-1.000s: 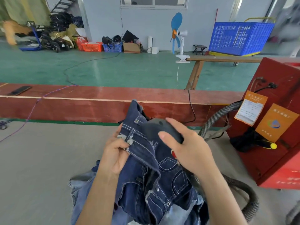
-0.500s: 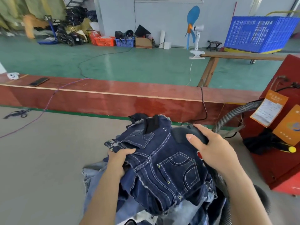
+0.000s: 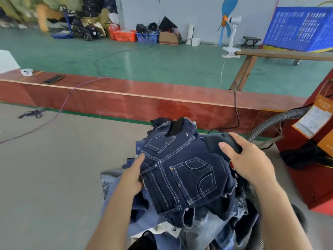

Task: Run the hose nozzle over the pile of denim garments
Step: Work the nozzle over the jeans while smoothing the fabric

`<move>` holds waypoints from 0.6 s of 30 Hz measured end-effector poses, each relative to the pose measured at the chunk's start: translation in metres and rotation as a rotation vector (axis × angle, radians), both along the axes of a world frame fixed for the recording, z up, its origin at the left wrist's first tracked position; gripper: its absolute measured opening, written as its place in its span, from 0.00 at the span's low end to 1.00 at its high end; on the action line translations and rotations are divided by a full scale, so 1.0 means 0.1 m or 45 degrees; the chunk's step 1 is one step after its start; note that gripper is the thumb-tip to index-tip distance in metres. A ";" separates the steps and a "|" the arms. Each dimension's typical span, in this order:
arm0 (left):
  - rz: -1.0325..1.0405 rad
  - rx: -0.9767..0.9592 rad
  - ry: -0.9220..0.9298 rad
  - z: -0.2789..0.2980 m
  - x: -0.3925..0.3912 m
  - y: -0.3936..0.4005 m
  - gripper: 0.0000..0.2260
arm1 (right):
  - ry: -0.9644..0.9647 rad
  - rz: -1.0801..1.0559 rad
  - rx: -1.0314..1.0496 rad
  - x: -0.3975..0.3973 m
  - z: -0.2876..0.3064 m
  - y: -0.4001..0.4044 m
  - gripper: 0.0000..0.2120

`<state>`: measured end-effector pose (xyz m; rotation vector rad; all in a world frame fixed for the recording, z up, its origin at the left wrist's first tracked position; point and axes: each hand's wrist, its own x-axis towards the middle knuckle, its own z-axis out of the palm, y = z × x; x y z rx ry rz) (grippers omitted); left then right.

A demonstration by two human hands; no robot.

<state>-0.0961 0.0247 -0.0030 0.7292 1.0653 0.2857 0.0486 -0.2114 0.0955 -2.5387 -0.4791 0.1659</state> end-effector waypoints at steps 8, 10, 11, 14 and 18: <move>-0.581 0.027 0.063 0.09 -0.19 -0.22 0.18 | 0.086 0.168 -0.022 -0.11 -0.04 0.09 0.27; -0.604 0.123 0.104 0.13 -0.20 -0.23 0.22 | 0.105 0.195 -0.079 -0.14 -0.09 0.10 0.27; -0.594 0.181 0.141 0.16 -0.19 -0.24 0.25 | 0.108 0.197 -0.109 -0.14 -0.11 0.11 0.27; -0.522 0.413 0.266 0.24 -0.13 -0.22 0.36 | 0.087 0.166 -0.106 -0.11 -0.10 0.06 0.27; -0.541 0.848 0.652 0.33 -0.07 -0.29 0.40 | 0.039 0.079 0.157 -0.02 -0.02 -0.05 0.26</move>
